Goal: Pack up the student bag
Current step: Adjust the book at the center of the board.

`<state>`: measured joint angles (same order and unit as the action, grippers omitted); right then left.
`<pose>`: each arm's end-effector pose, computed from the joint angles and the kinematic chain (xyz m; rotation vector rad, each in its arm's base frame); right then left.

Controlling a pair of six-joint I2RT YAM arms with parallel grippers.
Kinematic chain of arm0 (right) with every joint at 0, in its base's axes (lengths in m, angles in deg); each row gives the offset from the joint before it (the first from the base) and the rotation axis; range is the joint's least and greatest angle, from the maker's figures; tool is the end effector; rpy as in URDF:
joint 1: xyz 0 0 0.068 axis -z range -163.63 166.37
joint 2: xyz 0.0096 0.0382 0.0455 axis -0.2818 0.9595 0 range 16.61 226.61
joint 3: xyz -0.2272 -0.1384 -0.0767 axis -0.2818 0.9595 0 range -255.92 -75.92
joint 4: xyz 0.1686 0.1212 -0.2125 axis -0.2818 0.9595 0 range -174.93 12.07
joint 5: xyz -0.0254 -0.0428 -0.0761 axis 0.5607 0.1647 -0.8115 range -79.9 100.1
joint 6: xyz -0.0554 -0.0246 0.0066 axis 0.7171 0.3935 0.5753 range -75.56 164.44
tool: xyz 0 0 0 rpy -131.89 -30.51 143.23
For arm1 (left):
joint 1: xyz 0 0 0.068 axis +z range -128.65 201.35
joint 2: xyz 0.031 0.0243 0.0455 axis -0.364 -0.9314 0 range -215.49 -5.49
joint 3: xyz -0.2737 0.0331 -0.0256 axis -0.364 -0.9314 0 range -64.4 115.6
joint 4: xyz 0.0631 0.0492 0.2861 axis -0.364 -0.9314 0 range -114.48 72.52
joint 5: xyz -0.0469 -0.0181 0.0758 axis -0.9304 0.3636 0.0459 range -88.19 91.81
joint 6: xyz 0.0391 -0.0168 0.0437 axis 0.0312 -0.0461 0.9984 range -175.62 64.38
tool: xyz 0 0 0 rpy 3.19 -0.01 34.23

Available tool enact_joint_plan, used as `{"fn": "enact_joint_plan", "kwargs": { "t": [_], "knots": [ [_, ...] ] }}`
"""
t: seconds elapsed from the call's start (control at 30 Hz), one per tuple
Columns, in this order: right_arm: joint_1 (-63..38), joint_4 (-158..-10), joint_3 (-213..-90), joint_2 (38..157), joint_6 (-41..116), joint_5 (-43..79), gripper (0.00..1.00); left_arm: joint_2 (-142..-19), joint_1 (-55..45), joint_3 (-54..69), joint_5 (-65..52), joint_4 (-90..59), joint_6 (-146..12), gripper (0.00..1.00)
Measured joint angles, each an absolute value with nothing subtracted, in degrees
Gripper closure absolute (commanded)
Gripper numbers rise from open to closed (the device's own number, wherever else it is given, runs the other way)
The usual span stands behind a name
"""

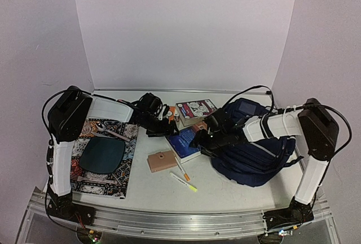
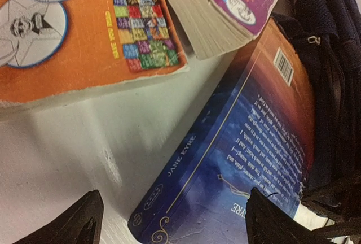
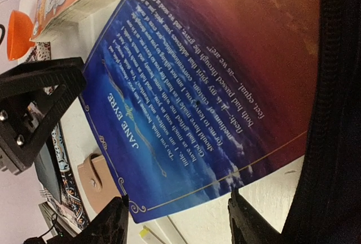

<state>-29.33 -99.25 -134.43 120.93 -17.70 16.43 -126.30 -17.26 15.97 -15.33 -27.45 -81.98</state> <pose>0.2954 0.3100 0.1501 0.2666 2.3599 1.1518 0.3718 -0.3141 0.1155 0.4160 2.5610 -0.8301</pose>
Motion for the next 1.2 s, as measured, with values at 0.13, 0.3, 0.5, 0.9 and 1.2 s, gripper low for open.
{"fn": "enact_joint_plan", "kwargs": {
  "t": [0.13,0.3,0.5,0.9,1.2],
  "knots": [
    [-29.63,-99.92,-135.60,123.49,-19.68,15.38,0.39,-126.40,-17.24,15.30,-17.93,-27.97,-82.00,0.15],
    [-29.91,-100.80,-137.35,125.75,-20.13,16.00,0.44,-125.59,-16.73,13.60,-19.46,-27.03,-82.89,0.20],
    [-30.35,-103.04,-140.03,129.60,-18.39,18.93,0.46,-120.12,-16.05,7.12,-20.61,-26.21,-87.21,0.21],
    [-31.75,-99.08,-144.80,130.50,-7.22,20.42,0.44,-107.86,-16.09,-7.10,-19.18,-12.35,-103.45,0.20],
    [-33.55,-81.38,-158.98,130.97,11.47,11.63,0.35,-104.06,-12.02,-11.40,-17.02,-10.30,-106.40,0.19]
  ]
}}
